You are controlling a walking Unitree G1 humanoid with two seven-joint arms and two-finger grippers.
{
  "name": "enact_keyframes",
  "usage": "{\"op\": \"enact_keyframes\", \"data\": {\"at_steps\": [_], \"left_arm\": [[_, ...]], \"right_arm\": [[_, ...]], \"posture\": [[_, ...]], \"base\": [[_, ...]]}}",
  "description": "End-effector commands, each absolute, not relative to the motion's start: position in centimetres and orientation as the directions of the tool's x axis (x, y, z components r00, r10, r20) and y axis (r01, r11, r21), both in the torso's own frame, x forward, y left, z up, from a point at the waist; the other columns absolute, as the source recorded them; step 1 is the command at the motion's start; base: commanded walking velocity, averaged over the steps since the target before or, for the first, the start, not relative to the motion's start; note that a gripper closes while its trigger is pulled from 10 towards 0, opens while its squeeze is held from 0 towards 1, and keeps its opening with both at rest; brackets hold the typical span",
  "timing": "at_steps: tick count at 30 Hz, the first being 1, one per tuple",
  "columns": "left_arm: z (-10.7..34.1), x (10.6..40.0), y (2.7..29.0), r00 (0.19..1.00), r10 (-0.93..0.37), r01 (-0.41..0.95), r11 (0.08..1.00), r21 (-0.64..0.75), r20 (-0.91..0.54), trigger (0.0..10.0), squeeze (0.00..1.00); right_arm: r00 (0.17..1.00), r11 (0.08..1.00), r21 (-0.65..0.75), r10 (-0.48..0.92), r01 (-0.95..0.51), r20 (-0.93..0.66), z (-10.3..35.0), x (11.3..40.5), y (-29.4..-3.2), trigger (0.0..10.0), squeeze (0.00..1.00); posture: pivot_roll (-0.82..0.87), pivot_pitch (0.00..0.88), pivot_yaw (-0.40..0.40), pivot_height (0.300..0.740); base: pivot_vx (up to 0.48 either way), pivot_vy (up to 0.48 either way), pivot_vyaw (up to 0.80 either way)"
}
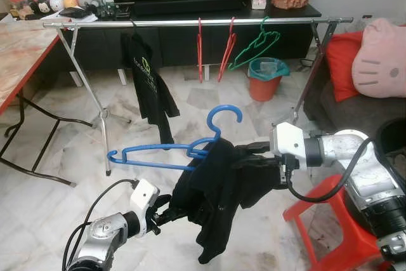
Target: Hang hanger
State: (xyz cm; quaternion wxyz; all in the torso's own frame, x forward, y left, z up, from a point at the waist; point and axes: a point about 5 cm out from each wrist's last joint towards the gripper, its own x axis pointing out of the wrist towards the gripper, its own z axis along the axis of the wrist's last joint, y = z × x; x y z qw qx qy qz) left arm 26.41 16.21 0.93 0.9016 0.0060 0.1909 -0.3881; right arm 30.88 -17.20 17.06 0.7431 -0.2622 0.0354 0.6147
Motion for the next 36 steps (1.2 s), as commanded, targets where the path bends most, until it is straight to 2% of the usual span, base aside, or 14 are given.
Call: {"op": "enact_keyframes", "data": {"at_steps": [1, 12, 13, 14, 15, 36], "left_arm": [[0.91, 26.57, 16.08, 0.624, -0.694, 0.703, 0.699, -0.129, -0.360, 10.0, 0.00], [1.13, 27.10, 15.66, 0.640, -0.689, 0.695, 0.708, -0.127, -0.341, 10.0, 0.00], [1.13, 27.09, 15.62, 0.634, -0.694, 0.699, 0.703, -0.131, -0.341, 8.4, 0.00], [1.13, 27.09, 15.57, 0.629, -0.699, 0.703, 0.698, -0.134, -0.340, 5.5, 0.00], [1.14, 27.10, 15.55, 0.629, -0.700, 0.704, 0.698, -0.135, -0.338, 0.0, 0.00], [1.21, 26.87, 15.56, 0.610, -0.725, 0.723, 0.674, -0.151, -0.320, 0.0, 0.00]], "right_arm": [[0.255, 0.120, -0.386, 0.912, -0.915, -0.321, 18.59, 31.16, -17.23, 0.0, 0.00], [0.238, 0.104, -0.381, 0.916, -0.919, -0.324, 18.63, 31.05, -17.10, 0.0, 0.00], [0.238, 0.104, -0.381, 0.916, -0.919, -0.324, 18.64, 31.06, -17.08, 0.0, 0.00], [0.237, 0.104, -0.381, 0.916, -0.919, -0.323, 18.65, 31.07, -17.07, 0.0, 0.00], [0.237, 0.104, -0.380, 0.916, -0.919, -0.323, 18.66, 31.08, -17.06, 0.0, 0.00], [0.239, 0.109, -0.375, 0.916, -0.921, -0.321, 18.44, 31.08, -16.95, 0.0, 0.00]], "posture": [[-0.07, 0.000, 0.057, 0.740], [-0.07, 0.000, 0.056, 0.740], [-0.07, 0.000, 0.056, 0.740], [-0.07, 0.000, 0.056, 0.740], [-0.07, 0.000, 0.056, 0.740], [-0.07, 0.000, 0.060, 0.740]], "base": [[0.000, 0.000, 0.00], [0.000, 0.000, 0.00], [0.000, 0.000, 0.00], [0.000, 0.000, 0.00], [0.000, 0.000, 0.00], [0.000, 0.000, 0.00]]}}
